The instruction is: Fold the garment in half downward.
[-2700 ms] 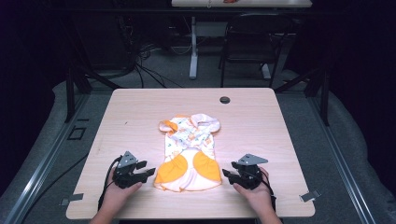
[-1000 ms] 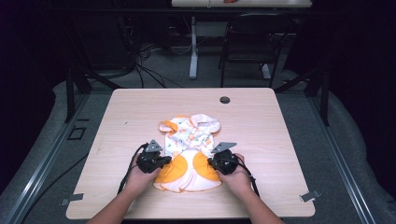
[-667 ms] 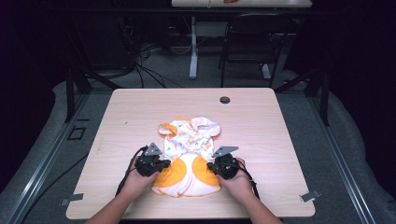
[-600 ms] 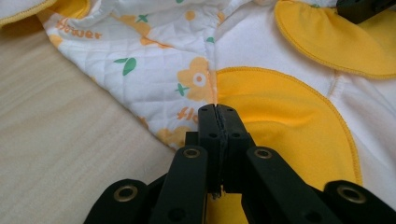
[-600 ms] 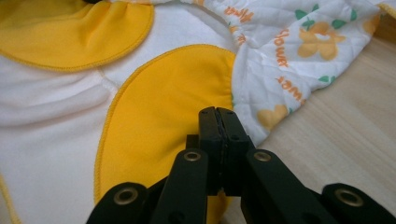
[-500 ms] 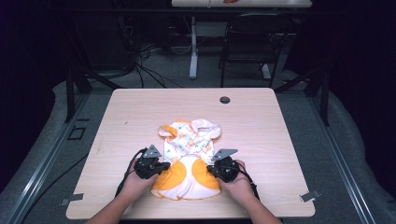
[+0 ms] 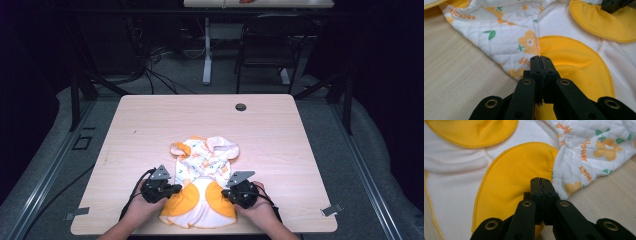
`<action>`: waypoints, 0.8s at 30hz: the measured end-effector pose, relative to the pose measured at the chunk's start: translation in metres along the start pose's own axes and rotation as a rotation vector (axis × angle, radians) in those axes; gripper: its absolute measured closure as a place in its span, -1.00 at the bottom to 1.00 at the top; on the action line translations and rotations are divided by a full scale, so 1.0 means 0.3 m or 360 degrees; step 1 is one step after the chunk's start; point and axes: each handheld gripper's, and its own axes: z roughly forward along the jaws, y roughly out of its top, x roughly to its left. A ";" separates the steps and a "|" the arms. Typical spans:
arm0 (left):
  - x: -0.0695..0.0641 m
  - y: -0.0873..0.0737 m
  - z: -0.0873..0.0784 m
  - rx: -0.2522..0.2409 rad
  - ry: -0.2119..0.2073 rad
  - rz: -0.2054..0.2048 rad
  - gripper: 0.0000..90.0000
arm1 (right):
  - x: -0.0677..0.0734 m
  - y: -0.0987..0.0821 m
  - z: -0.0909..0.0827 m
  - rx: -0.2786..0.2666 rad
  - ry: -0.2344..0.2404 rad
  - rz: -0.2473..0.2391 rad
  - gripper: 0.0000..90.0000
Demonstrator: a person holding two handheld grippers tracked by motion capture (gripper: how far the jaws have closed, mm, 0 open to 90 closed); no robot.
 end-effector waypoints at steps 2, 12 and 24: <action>-0.011 -0.005 -0.003 0.0003 -0.0015 -0.0009 0.99 | 0.002 -0.003 -0.004 0.0008 0.0012 -0.0008 0.99; -0.045 -0.015 -0.008 0.0017 -0.0040 0.0009 0.98 | 0.013 -0.025 -0.019 -0.0006 0.0037 0.0003 0.99; 0.038 0.111 -0.017 -0.0056 0.0013 -0.0024 0.83 | -0.055 0.082 -0.045 -0.0015 0.0032 0.0011 0.92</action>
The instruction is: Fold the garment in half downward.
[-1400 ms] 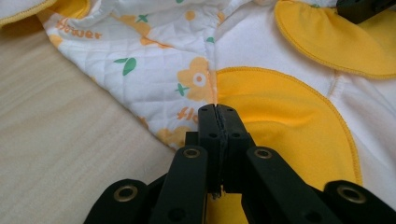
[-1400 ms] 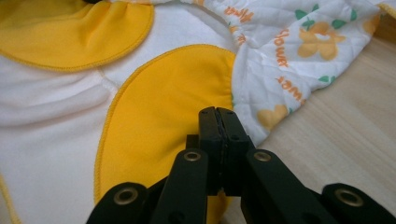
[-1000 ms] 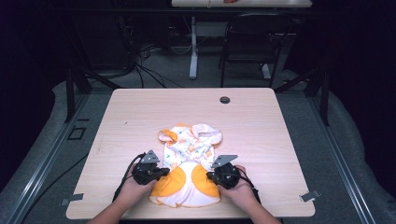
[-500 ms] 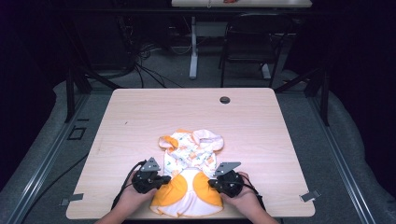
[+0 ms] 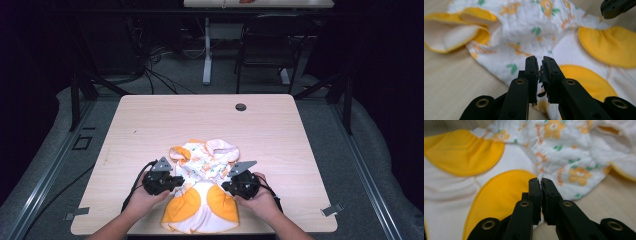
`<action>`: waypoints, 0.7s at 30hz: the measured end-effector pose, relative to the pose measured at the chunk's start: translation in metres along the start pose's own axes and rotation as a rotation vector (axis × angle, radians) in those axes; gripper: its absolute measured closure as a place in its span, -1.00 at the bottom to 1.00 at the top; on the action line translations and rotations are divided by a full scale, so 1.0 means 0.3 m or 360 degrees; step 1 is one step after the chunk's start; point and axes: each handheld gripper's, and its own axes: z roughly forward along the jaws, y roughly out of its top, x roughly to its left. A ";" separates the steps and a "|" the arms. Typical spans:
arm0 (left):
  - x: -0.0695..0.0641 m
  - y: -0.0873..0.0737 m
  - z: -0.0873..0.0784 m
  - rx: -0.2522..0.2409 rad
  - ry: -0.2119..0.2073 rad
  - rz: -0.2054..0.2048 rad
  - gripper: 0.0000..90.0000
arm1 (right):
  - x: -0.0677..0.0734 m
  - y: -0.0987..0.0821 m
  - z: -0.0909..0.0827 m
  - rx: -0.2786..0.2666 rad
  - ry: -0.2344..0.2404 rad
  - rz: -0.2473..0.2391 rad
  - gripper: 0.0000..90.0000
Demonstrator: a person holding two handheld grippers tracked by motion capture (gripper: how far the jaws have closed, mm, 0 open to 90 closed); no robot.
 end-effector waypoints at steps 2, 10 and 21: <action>0.027 0.036 0.004 -0.0029 0.0013 -0.0028 0.83 | -0.028 0.033 0.001 -0.0020 -0.0026 0.0016 0.94; 0.114 0.162 0.044 -0.0028 0.0095 0.0006 0.86 | -0.128 0.162 0.039 -0.0059 -0.0137 0.0004 0.99; 0.192 0.265 0.102 -0.0015 0.0083 -0.0024 0.99 | -0.244 0.285 0.101 -0.0062 -0.0171 0.0070 0.99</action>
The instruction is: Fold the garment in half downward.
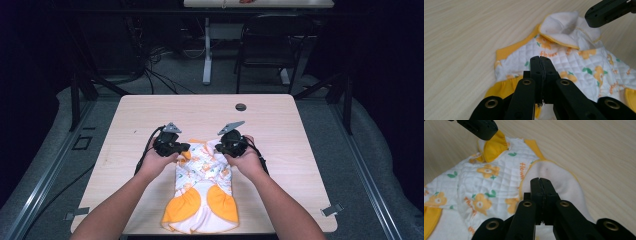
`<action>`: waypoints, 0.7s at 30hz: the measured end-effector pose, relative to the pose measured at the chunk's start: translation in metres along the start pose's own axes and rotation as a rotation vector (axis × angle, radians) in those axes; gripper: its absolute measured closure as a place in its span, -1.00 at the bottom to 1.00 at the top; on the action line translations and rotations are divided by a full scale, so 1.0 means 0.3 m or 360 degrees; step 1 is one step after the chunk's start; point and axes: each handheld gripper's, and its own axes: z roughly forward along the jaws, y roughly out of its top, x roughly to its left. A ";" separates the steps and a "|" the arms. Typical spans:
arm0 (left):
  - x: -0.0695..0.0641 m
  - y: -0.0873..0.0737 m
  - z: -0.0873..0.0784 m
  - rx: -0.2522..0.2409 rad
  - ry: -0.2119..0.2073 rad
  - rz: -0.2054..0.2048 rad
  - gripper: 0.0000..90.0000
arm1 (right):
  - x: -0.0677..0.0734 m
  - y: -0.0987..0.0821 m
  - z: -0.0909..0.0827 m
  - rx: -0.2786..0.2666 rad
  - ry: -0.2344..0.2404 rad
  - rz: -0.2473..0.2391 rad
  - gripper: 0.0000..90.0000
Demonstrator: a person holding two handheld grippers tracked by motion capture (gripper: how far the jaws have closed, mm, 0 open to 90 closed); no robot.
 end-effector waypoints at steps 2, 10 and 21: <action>0.017 0.012 0.012 -0.0016 -0.0018 -0.0025 0.99 | -0.016 0.014 0.013 -0.0002 0.0003 0.0010 0.99; 0.072 0.023 0.050 0.0011 0.0054 -0.0072 0.97 | -0.076 0.032 0.079 0.0030 -0.0088 0.0099 0.95; 0.096 -0.008 0.115 0.0093 0.0157 -0.0166 0.64 | -0.102 0.001 0.145 0.0132 -0.0191 0.0141 0.66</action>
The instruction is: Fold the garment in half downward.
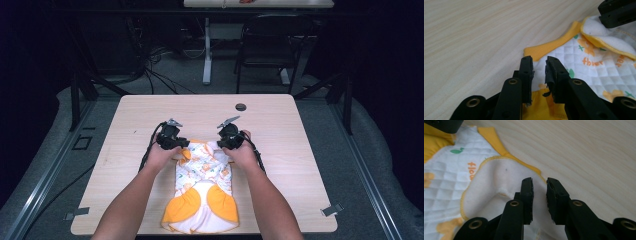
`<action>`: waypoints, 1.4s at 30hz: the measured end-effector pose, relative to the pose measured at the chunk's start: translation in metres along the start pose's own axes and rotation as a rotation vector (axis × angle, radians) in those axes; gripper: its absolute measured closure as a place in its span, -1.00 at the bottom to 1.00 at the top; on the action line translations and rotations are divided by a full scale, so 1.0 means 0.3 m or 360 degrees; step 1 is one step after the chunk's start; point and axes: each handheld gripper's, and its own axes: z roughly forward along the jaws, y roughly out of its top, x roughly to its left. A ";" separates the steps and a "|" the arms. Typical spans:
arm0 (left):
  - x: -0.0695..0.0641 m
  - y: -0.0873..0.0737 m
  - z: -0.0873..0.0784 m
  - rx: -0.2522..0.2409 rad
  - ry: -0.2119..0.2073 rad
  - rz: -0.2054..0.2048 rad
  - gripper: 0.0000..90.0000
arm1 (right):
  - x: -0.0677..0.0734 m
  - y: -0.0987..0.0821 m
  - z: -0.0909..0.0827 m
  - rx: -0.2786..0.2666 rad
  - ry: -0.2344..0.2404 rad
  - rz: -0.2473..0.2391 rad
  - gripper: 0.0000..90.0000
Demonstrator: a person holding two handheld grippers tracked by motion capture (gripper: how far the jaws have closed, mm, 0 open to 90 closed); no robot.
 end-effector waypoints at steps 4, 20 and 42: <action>-0.004 -0.019 0.022 -0.0005 0.0049 -0.0016 0.49 | -0.001 -0.013 0.013 0.0028 -0.0038 0.0004 0.54; 0.001 -0.065 0.043 -0.0011 0.0084 0.0004 0.24 | -0.037 -0.049 0.039 0.0051 0.0069 0.0144 0.33; -0.003 -0.049 0.031 0.0056 0.0017 0.0002 0.86 | -0.013 -0.060 0.024 0.0021 0.0158 0.0132 0.93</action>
